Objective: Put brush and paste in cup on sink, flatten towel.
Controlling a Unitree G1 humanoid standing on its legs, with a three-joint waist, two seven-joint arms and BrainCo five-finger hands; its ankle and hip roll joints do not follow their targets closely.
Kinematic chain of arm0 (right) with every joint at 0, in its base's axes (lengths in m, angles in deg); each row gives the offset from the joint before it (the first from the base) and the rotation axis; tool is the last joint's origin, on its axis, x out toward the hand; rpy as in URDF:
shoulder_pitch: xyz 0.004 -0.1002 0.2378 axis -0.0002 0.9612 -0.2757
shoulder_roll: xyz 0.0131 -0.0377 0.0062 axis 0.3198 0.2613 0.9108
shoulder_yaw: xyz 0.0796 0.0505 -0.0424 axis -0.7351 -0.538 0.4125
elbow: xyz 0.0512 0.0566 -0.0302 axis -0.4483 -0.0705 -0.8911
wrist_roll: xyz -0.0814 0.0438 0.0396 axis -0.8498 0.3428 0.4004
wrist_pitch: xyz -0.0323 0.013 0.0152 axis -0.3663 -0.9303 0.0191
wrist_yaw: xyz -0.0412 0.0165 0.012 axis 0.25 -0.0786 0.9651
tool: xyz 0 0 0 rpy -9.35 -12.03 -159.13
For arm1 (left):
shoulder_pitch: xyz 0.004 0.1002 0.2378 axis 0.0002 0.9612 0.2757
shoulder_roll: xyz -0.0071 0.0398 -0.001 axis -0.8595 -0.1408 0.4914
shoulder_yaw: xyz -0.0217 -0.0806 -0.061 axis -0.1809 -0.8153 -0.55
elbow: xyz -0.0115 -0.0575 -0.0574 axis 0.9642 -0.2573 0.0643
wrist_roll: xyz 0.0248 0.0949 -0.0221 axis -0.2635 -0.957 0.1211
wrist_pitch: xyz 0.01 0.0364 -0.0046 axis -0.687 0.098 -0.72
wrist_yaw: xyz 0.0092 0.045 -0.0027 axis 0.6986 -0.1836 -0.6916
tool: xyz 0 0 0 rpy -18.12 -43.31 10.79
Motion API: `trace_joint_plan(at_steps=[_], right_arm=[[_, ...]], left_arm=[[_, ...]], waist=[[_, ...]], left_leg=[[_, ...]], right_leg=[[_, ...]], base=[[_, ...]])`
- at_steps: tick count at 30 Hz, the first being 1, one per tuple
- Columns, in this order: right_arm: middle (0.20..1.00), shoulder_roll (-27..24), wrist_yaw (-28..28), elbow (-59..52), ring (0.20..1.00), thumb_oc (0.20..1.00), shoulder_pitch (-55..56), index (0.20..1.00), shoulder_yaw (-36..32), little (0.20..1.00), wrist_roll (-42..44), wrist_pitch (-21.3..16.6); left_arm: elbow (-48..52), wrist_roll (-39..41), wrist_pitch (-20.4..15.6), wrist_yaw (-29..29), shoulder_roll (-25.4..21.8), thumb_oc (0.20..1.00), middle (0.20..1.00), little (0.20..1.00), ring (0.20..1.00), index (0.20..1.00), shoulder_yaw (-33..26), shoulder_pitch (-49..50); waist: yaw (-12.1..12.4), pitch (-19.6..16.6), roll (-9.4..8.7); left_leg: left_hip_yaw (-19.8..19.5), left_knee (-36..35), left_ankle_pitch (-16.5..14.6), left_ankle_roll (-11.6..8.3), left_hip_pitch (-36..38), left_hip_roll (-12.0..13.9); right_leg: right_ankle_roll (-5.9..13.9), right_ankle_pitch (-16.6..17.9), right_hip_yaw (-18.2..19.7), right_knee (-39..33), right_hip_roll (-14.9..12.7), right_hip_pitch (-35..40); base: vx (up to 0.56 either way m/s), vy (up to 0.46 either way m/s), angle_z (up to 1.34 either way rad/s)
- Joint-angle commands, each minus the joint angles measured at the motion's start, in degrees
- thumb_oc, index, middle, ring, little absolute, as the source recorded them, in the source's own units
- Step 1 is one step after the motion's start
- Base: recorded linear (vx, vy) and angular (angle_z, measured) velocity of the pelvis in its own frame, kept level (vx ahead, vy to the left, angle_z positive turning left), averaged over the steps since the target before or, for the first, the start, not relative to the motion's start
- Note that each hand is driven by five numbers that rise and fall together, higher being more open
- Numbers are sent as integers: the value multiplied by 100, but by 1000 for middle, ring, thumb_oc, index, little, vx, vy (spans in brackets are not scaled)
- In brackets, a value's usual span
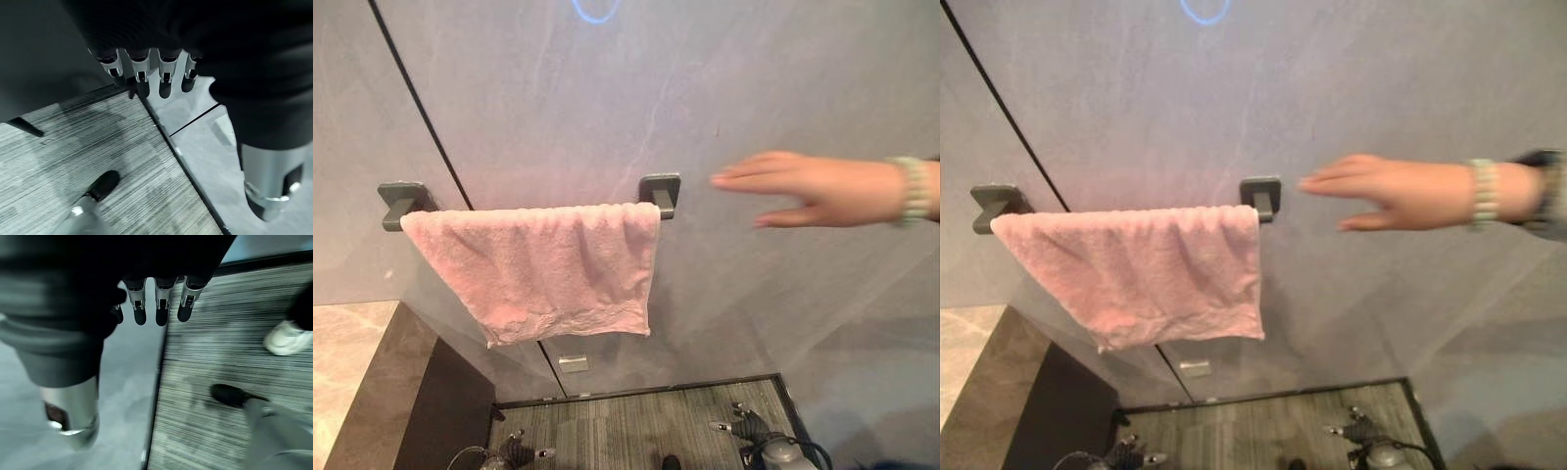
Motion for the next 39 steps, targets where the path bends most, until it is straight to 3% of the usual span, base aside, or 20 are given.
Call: trace_joint_plan(at_steps=[1, 10, 18, 22, 30, 36, 39], right_arm=[[1000, 186, -52, 530, 1000, 1000, -439, 1000, -181, 1000, -66, -163], [1000, 280, -50, 1140, 1000, 1000, -258, 1000, -425, 1000, -199, -93], [1000, 282, -83, 1076, 1000, 1000, -207, 1000, -571, 1000, 143, -174], [1000, 264, -81, 974, 1000, 1000, -272, 1000, -504, 1000, 202, -193], [1000, 135, -139, 611, 1000, 1000, -239, 1000, -578, 1000, 353, -299], [1000, -115, -108, -250, 1000, 1000, -73, 1000, -645, 1000, 594, -441], [1000, -332, 31, -1071, 1000, 1000, 18, 1000, -567, 1000, 734, -538]], left_arm=[[-387, -19, 20, -30, -71, 1000, 1000, 1000, 1000, 1000, -216, -290], [-612, -397, 78, 46, 11, 1000, 1000, 1000, 1000, 1000, -126, -171], [-393, -260, -18, -44, 62, 1000, 1000, 1000, 1000, 1000, -37, -193], [-312, -595, -37, -46, 57, 1000, 1000, 1000, 1000, 1000, 285, -282], [-228, -712, -74, -43, -9, 1000, 1000, 1000, 1000, 1000, 332, -247], [466, -1093, -203, 5, -200, 1000, 1000, 1000, 1000, 1000, 738, -183], [1495, -1503, -301, 149, -557, 1000, 1000, 1000, 1000, 1000, 1104, -85]], waist=[[44, 73, -68], [33, 31, -50], [30, 41, -27], [18, 82, -14], [-29, 77, -1], [-106, 120, 42], [-104, 164, 82]], left_leg=[[-293, 59, 135, -185, -203, 197], [-342, 59, 119, -193, -205, 195], [-377, 59, 120, -192, -234, 194], [-352, 59, 125, -192, -226, 201], [-289, 59, 123, -206, -204, 240], [-231, 59, 122, -220, -175, 271], [-229, 59, 136, -234, -187, 285]], right_leg=[[404, -43, 17, 48, -377, 313], [395, -84, -36, 48, -375, 338], [393, -96, 37, 48, -366, 290], [395, -77, 71, 48, -364, 268], [412, -66, 130, 48, -350, 226], [421, -58, 180, 48, -345, 211], [429, -68, 142, 48, -345, 215]], base=[[0, 0, 0], [0, 0, 1], [0, 0, 0], [0, 0, 0], [-1, -1, -1], [-24, -15, -10], [-19, -13, -2]])
